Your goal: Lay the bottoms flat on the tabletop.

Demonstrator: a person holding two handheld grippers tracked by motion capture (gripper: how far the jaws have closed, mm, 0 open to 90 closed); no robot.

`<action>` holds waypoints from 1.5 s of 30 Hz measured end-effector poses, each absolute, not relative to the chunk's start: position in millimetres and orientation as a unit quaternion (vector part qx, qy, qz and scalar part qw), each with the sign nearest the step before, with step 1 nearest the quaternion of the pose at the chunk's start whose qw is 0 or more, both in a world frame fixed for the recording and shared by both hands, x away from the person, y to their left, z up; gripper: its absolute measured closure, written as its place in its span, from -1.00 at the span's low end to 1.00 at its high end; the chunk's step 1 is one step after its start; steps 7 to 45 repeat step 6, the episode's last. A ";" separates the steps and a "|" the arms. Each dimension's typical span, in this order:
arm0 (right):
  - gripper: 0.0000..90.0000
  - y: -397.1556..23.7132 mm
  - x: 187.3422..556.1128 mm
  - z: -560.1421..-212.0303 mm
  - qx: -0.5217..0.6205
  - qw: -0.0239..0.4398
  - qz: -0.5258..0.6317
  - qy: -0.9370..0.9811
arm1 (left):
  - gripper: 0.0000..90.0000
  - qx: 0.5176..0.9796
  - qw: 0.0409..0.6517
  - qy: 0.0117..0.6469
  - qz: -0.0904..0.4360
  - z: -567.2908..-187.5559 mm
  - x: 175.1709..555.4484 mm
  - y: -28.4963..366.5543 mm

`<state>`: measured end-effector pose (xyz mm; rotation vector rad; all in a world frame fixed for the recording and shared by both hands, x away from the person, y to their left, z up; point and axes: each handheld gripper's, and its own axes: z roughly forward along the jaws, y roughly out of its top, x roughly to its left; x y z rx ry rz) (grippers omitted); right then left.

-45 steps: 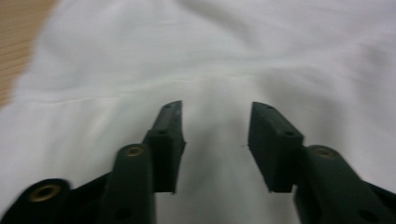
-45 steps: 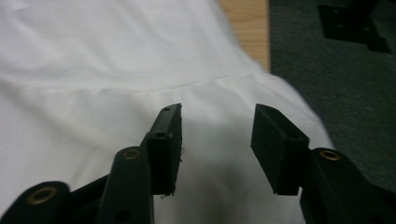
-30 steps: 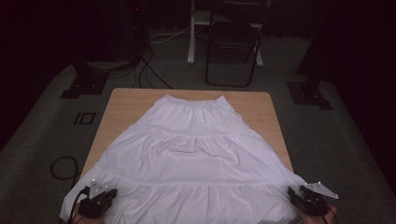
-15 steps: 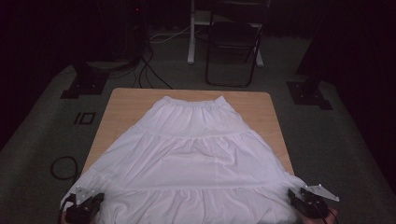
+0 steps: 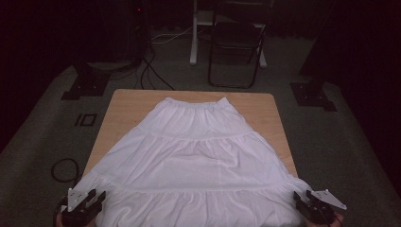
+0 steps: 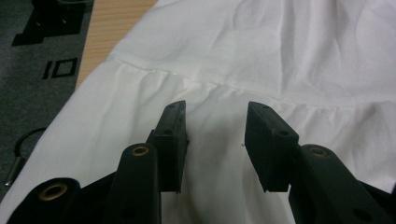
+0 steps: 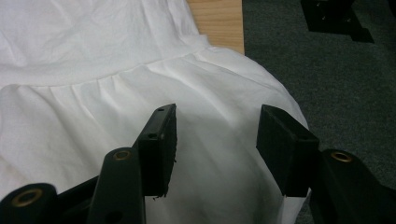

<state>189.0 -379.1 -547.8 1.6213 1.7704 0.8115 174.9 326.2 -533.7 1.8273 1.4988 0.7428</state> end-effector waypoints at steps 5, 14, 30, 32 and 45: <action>0.06 -379.5 189.8 -549.2 0.611 0.297 0.304 0.668 | 0.30 0.701 0.324 0.569 0.282 -534.1 175.3 325.0; 0.06 -379.6 189.9 -549.2 0.611 0.297 0.304 0.668 | 0.30 0.700 0.324 0.570 0.282 -534.2 175.3 325.1; 0.06 -379.6 189.9 -549.2 0.611 0.297 0.304 0.668 | 0.30 0.700 0.324 0.570 0.282 -534.2 175.3 325.1; 0.06 -379.6 189.9 -549.2 0.611 0.297 0.304 0.668 | 0.30 0.700 0.324 0.570 0.282 -534.2 175.3 325.1; 0.06 -379.6 189.9 -549.2 0.611 0.297 0.304 0.668 | 0.30 0.700 0.324 0.570 0.282 -534.2 175.3 325.1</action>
